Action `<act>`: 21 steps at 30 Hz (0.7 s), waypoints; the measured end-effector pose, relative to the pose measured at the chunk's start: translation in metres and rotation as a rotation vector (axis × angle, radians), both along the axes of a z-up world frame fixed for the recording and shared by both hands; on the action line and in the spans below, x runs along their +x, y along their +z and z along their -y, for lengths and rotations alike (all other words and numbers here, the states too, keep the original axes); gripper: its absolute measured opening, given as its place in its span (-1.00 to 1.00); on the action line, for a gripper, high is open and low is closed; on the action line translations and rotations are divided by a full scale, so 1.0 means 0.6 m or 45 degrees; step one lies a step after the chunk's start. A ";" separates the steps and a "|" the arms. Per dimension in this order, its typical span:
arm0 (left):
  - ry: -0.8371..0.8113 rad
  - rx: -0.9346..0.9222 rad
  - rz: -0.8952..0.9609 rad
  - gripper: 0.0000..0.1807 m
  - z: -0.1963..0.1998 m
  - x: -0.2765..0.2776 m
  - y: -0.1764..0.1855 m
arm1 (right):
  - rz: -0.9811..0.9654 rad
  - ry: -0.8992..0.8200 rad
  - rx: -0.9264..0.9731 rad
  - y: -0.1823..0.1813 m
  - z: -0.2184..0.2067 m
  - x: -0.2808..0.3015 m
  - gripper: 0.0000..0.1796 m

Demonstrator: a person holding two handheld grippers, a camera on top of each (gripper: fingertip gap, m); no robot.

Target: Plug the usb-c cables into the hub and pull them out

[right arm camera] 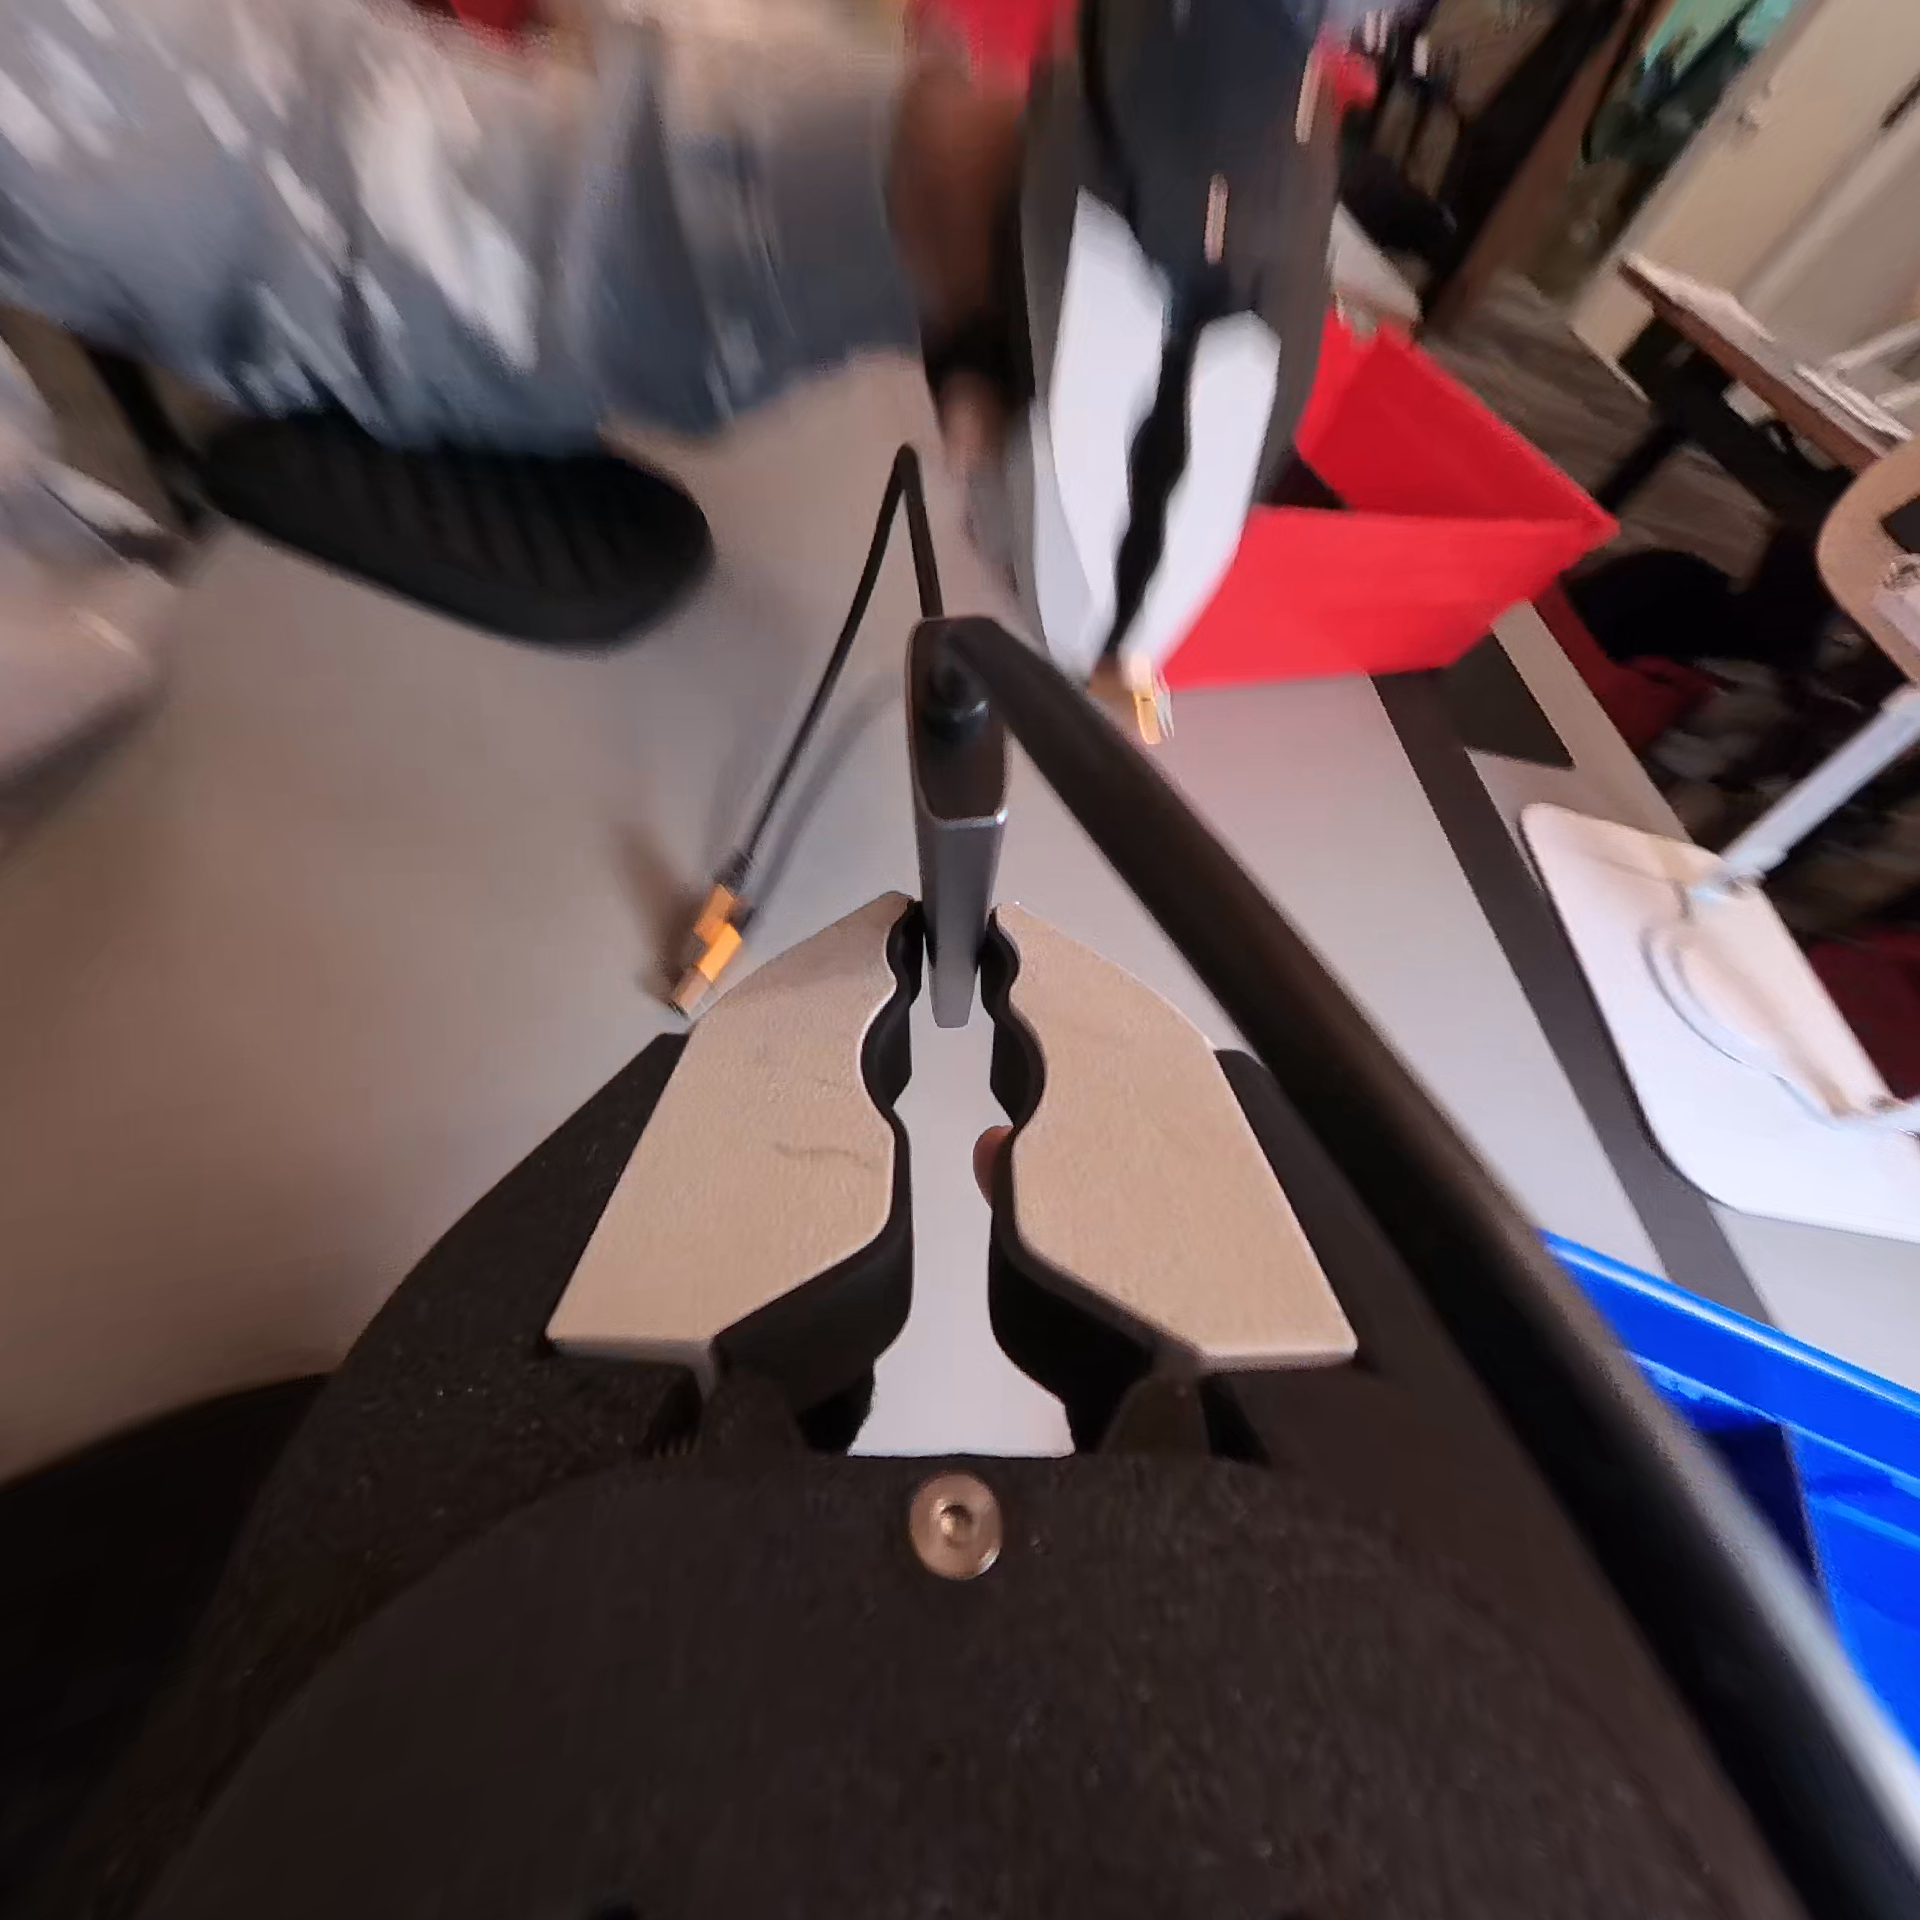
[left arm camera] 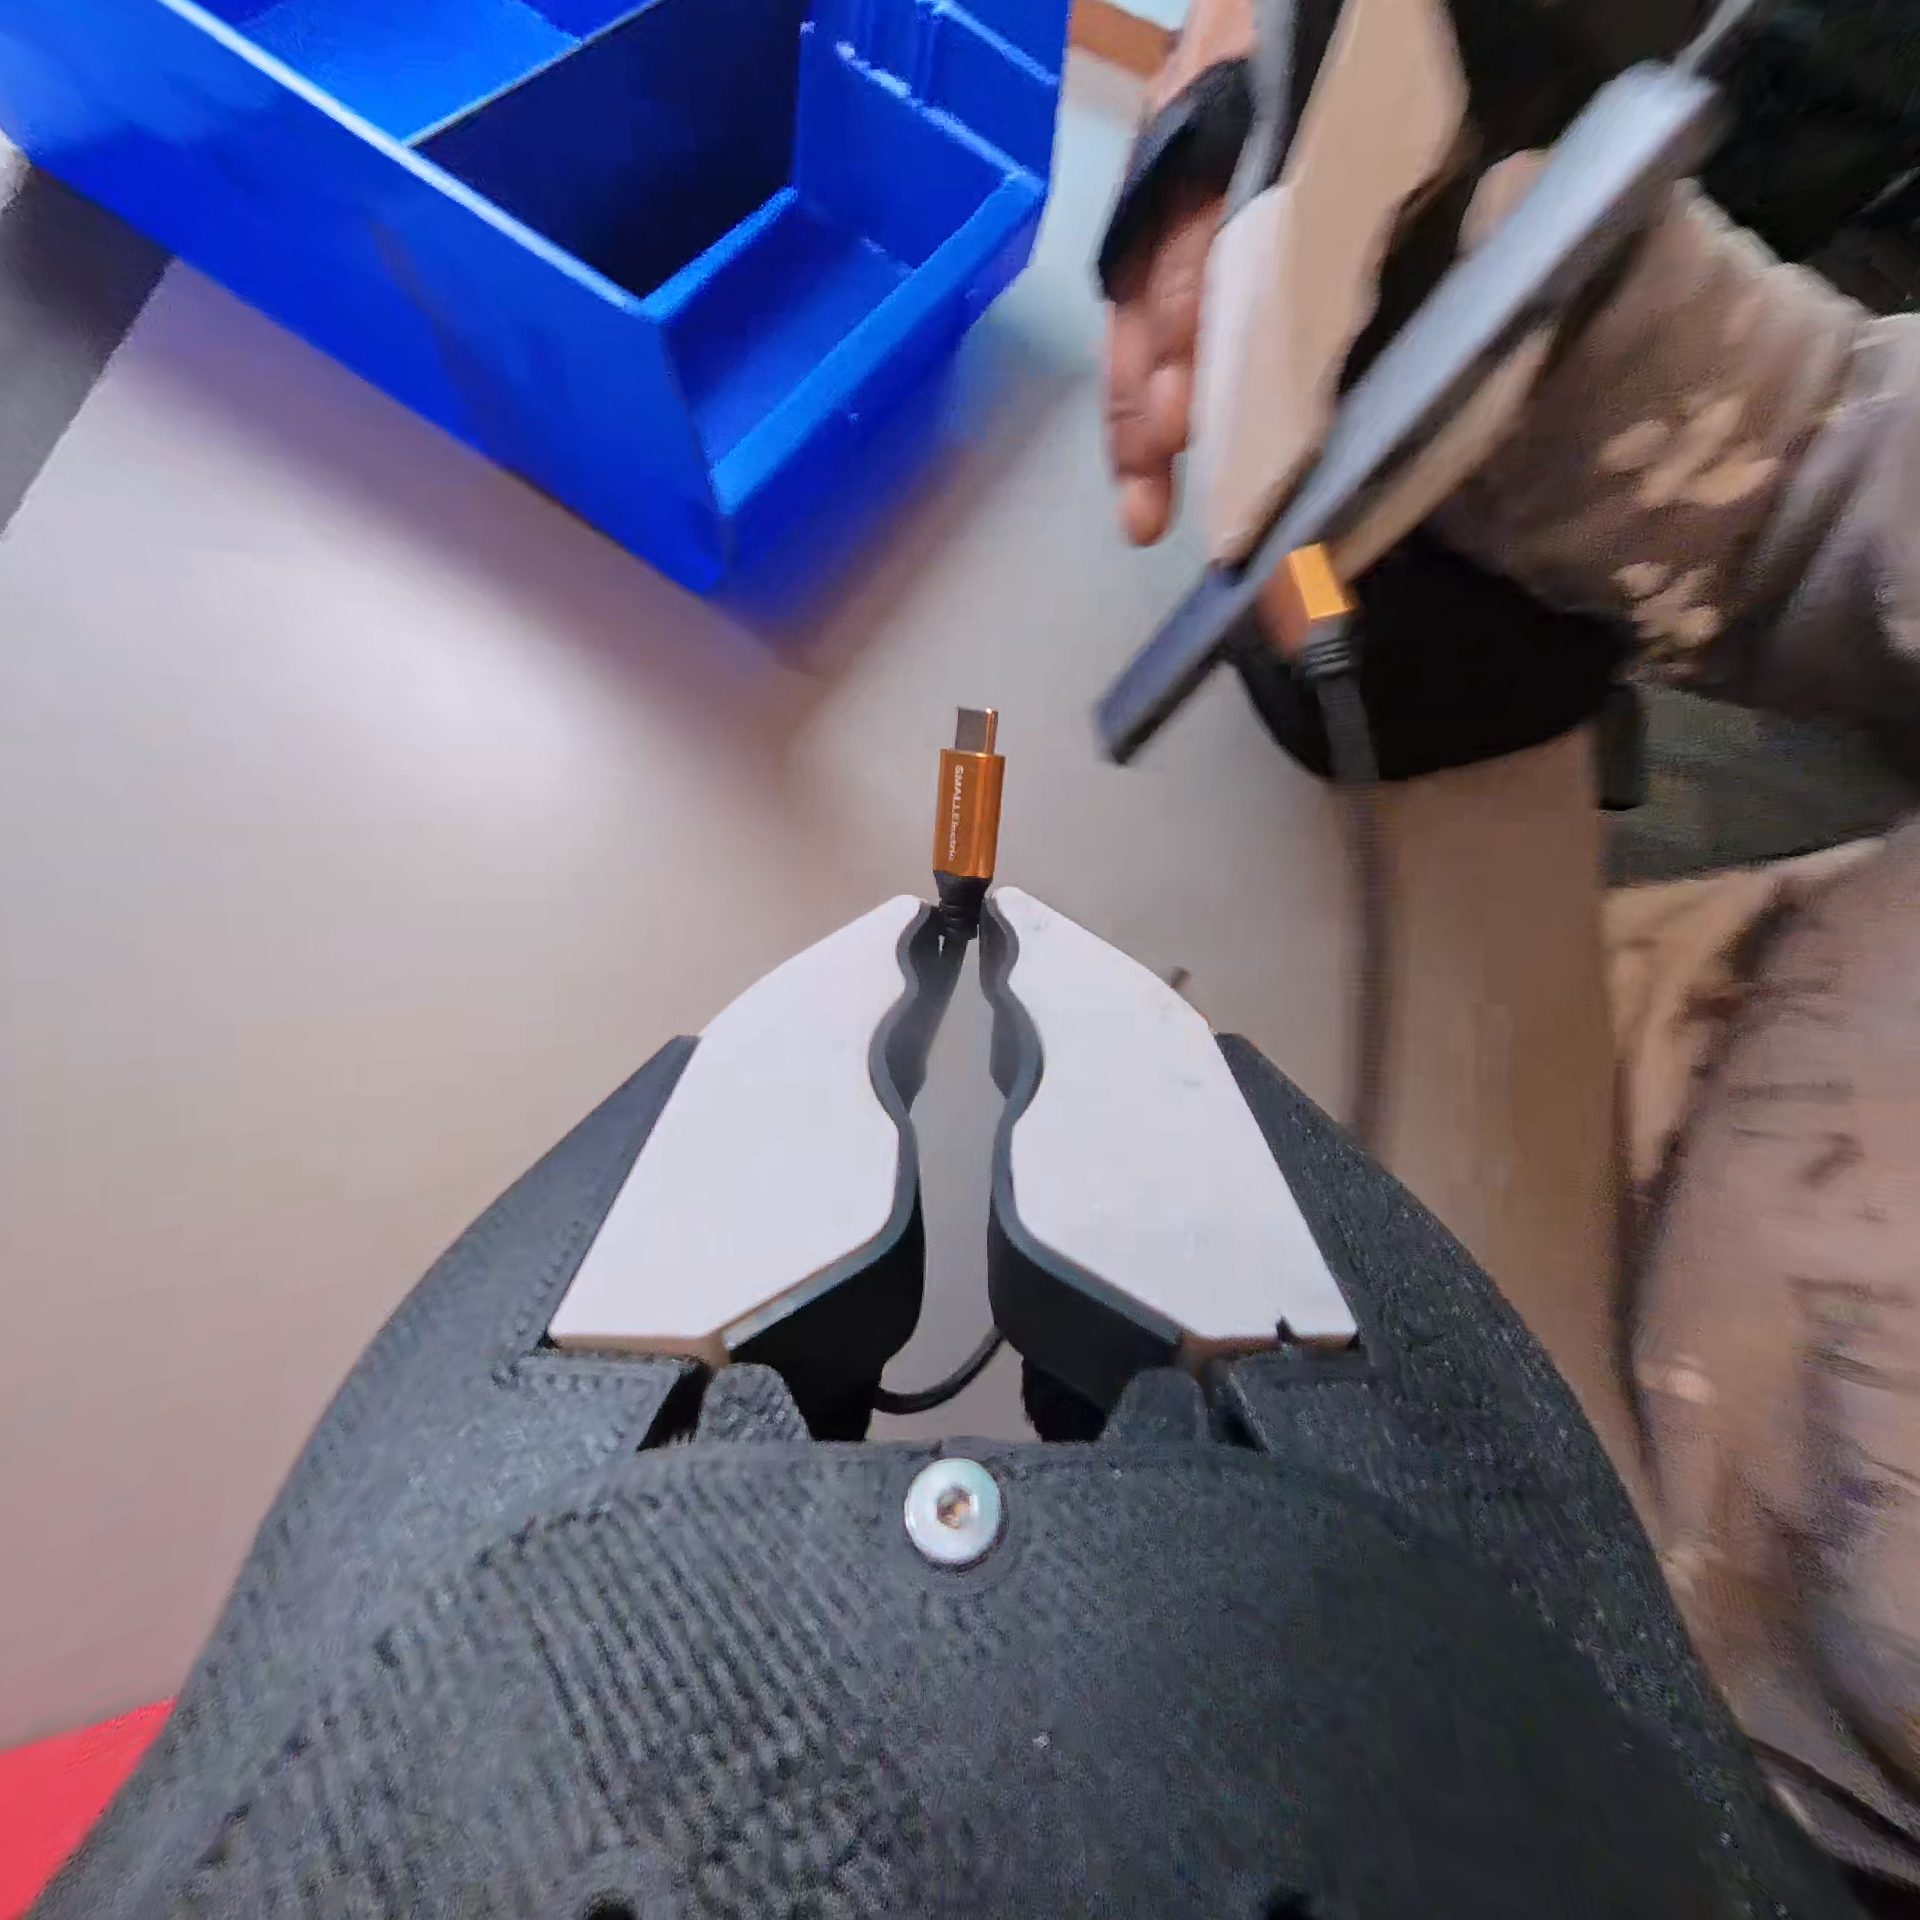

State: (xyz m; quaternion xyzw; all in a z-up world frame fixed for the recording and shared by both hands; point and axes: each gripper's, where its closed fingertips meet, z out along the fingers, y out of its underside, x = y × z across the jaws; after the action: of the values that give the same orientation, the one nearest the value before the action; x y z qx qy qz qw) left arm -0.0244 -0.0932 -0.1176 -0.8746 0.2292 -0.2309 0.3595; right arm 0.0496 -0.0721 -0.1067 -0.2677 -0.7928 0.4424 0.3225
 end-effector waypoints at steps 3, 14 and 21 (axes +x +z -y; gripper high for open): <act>-0.051 -0.040 0.025 -0.92 0.035 0.012 0.035 | 0.032 -0.039 0.161 -0.029 -0.002 -0.010 -0.89; -0.236 -0.315 -0.099 -0.92 0.072 0.072 -0.032 | 0.051 -0.030 0.478 -0.092 0.015 -0.033 -0.89; -0.258 -0.422 -0.169 -0.92 0.066 0.082 -0.079 | 0.056 -0.001 0.610 -0.110 0.028 -0.036 -0.89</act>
State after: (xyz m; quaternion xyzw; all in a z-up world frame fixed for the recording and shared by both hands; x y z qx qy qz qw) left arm 0.0250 -0.1331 -0.1652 -0.9076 0.2979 -0.2424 0.1697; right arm 0.0280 -0.0887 -0.1727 -0.1933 -0.8819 0.2355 0.3596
